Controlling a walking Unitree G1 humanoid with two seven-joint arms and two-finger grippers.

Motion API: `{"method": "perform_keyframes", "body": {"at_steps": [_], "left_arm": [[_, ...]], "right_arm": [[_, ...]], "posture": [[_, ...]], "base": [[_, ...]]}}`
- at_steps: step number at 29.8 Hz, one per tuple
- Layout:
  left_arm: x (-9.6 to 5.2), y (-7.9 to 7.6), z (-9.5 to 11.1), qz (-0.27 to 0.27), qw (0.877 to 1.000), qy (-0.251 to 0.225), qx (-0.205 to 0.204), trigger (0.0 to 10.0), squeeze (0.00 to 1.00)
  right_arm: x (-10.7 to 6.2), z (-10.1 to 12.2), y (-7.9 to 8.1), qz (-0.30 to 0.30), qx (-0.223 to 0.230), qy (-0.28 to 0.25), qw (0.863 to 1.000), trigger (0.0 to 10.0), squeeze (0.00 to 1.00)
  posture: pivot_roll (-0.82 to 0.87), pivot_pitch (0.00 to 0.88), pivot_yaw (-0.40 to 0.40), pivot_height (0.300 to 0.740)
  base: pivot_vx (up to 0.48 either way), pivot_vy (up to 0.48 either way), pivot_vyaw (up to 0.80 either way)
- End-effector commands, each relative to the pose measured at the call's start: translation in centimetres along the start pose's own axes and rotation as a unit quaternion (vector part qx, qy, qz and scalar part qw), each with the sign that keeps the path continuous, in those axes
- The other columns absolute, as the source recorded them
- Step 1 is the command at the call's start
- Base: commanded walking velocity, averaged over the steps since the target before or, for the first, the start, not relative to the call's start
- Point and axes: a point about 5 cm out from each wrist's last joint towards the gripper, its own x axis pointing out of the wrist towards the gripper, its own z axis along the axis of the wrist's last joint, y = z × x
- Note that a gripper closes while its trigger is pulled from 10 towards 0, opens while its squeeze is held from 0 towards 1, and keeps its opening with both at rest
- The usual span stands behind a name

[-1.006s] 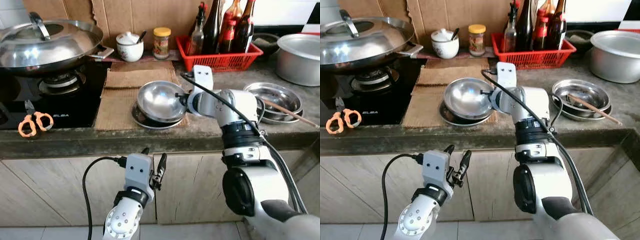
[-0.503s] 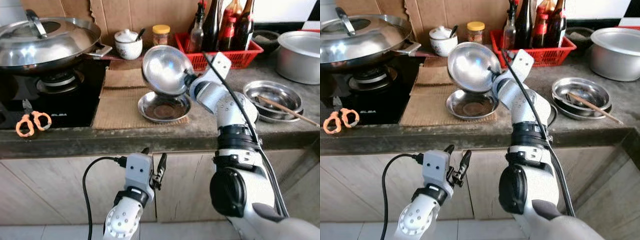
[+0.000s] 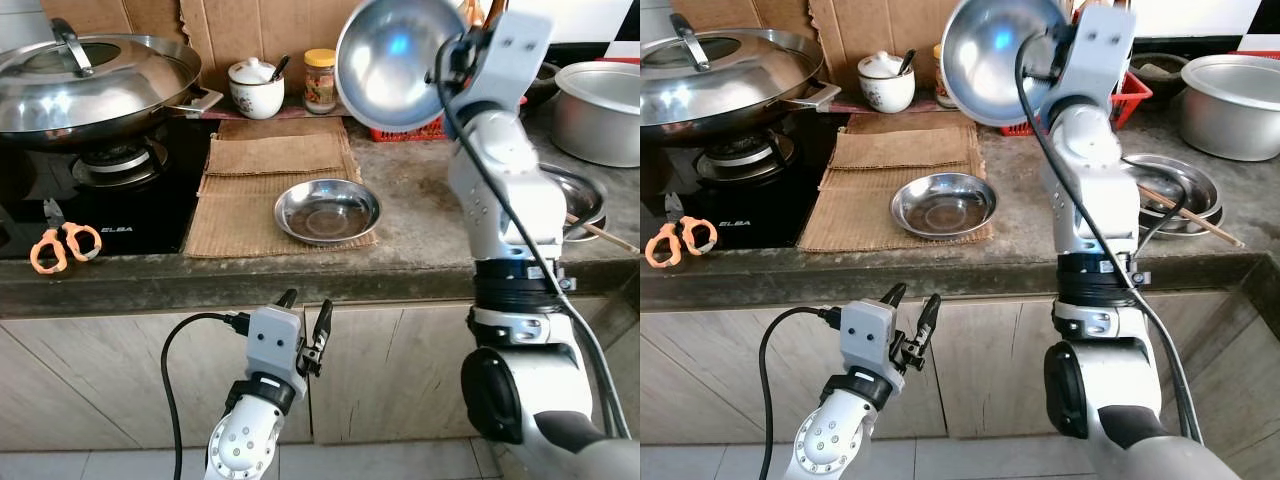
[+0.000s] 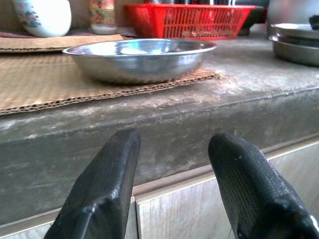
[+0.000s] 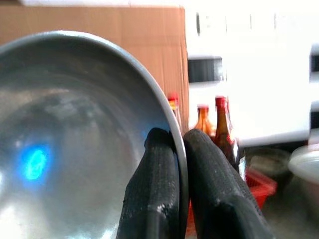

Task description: Kitchen organization

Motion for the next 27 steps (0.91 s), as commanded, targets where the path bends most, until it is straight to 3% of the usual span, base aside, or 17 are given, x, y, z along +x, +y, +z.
{"method": "perform_keyframes", "body": {"at_steps": [1, 2, 8, 12, 15, 21, 24, 27], "left_arm": [[0.0, 0.1, -0.2, 0.0, 1.0, 0.015, 0.001, 10.0, 0.0], [0.1, 0.1, -0.2, -0.002, 1.0, 0.012, -0.002, 10.0, 0.0], [0.1, 0.2, -0.1, -0.002, 1.0, 0.008, -0.002, 10.0, 0.0], [0.0, 0.3, 0.0, -0.002, 1.0, 0.006, -0.002, 10.0, 0.0], [-0.2, 0.3, -0.2, -0.002, 1.0, 0.009, -0.001, 10.0, 0.0], [-0.2, 0.3, 0.1, -0.005, 1.0, 0.004, 0.003, 10.0, 0.0], [-0.2, 0.4, 0.3, -0.005, 1.0, 0.0, 0.001, 10.0, 0.0], [-0.3, 0.4, 0.4, -0.008, 1.0, -0.002, -0.001, 10.0, 0.0]], "right_arm": [[-2.0, -2.0, 0.2, 0.018, -0.02, 0.007, 1.0, 0.0, 0.0], [-3.5, -2.7, -0.4, 0.031, -0.049, 0.006, 0.998, 0.0, 0.0], [-5.5, -3.7, -0.9, 0.07, -0.076, 0.013, 0.995, 0.0, 0.0], [-6.4, -3.7, -1.5, 0.072, -0.081, 0.005, 0.994, 0.0, 0.0], [-6.6, -4.0, -2.0, 0.054, -0.057, 0.017, 0.997, 0.0, 0.0], [-6.8, -3.5, -1.9, 0.055, -0.076, -0.002, 0.996, 0.0, 0.0], [-8.0, -3.6, -1.8, 0.081, -0.107, -0.011, 0.991, 0.0, 0.0], [-9.5, -4.3, -2.1, 0.092, -0.102, 0.004, 0.991, 0.0, 0.0]], "posture": [[0.08, 0.061, -0.023, 0.74], [0.08, 0.059, -0.022, 0.74], [0.08, 0.055, -0.017, 0.74], [0.08, 0.053, -0.015, 0.74], [0.07, 0.049, -0.011, 0.74], [0.08, 0.048, -0.012, 0.74], [0.08, 0.051, -0.009, 0.74], [0.07, 0.058, -0.005, 0.74]], "base": [[0.0, 0.0, 0.0], [0.0, 0.0, 0.0], [0.0, 0.0, 0.0], [0.0, 0.0, 0.0], [0.0, 0.0, 0.0], [0.0, 0.0, 0.0], [0.0, 0.0, 0.0], [0.0, 0.0, 0.0]]}}
